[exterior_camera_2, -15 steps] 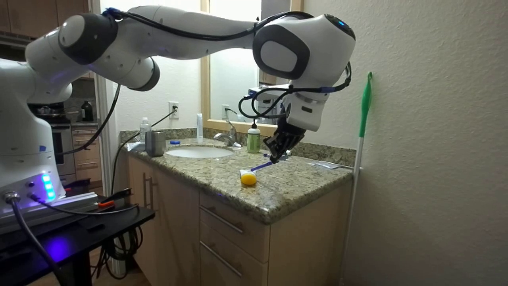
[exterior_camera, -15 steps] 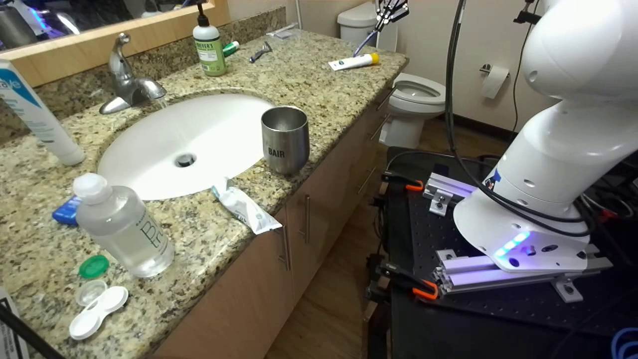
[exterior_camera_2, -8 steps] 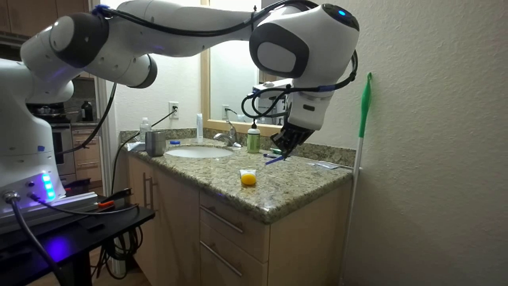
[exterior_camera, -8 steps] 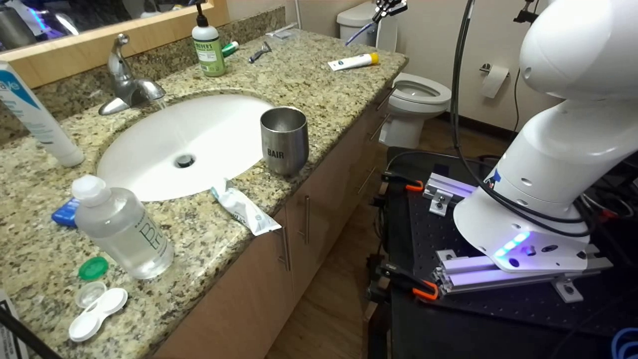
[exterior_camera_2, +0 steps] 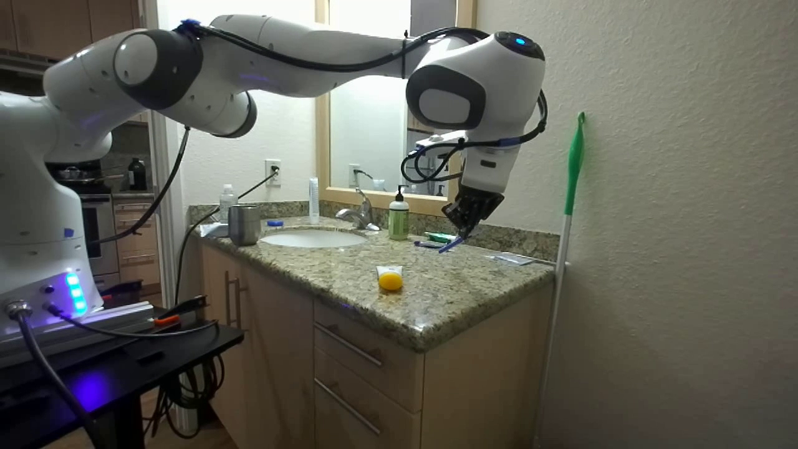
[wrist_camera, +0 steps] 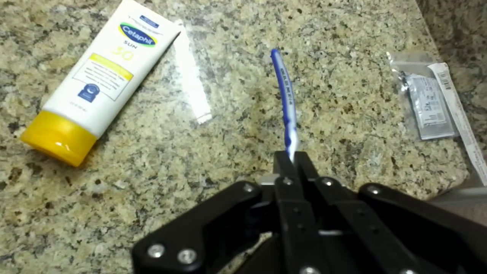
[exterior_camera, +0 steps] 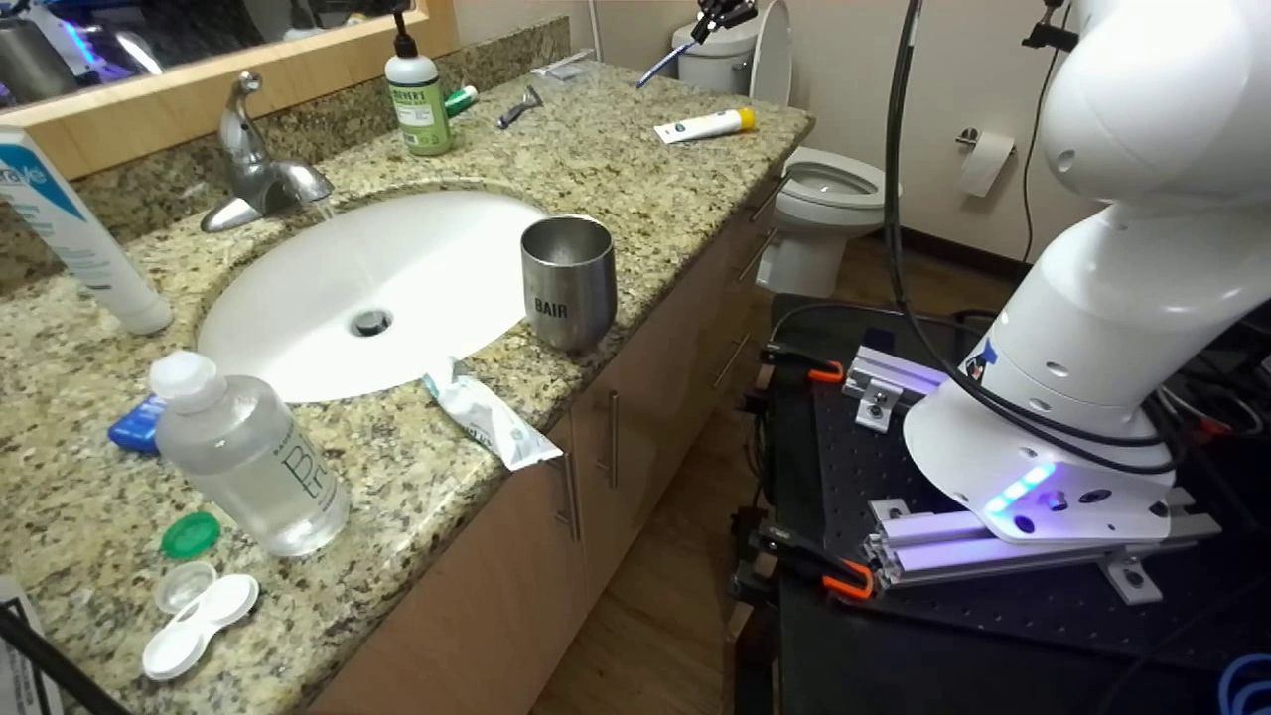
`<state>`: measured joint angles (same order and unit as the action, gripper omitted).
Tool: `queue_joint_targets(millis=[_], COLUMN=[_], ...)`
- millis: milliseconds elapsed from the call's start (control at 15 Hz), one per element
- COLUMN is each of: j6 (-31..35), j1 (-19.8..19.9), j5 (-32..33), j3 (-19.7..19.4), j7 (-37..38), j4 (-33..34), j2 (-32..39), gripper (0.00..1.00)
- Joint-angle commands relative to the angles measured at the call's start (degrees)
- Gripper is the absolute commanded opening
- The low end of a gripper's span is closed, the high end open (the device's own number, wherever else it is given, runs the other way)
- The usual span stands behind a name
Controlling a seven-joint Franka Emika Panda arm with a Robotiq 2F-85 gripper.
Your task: Put the toothbrush on the countertop
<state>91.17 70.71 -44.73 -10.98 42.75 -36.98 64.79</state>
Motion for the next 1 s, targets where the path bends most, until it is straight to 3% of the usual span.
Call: queue_joint_targets(millis=[0,67,467,667,867,933], j6=[-4.5,-7.1,-14.3,-11.8,-9.7,-10.9], j1=[1.9,2.2,3.4,4.7,6.5,5.7], j5=[4.4,5.7,10.4,10.8,11.0,9.9], j3=[4.0,4.7,7.1,3.3,1.6,2.3], j7=[3.9,4.3,6.7,-0.4,-8.1,-3.3], j4=[1.4,1.4,3.0,1.1,0.0,2.4], j2=[1.0,1.1,2.2,-3.9,-8.5,-4.9], gripper=[0.31,0.32,0.73,0.94,1.0,1.0])
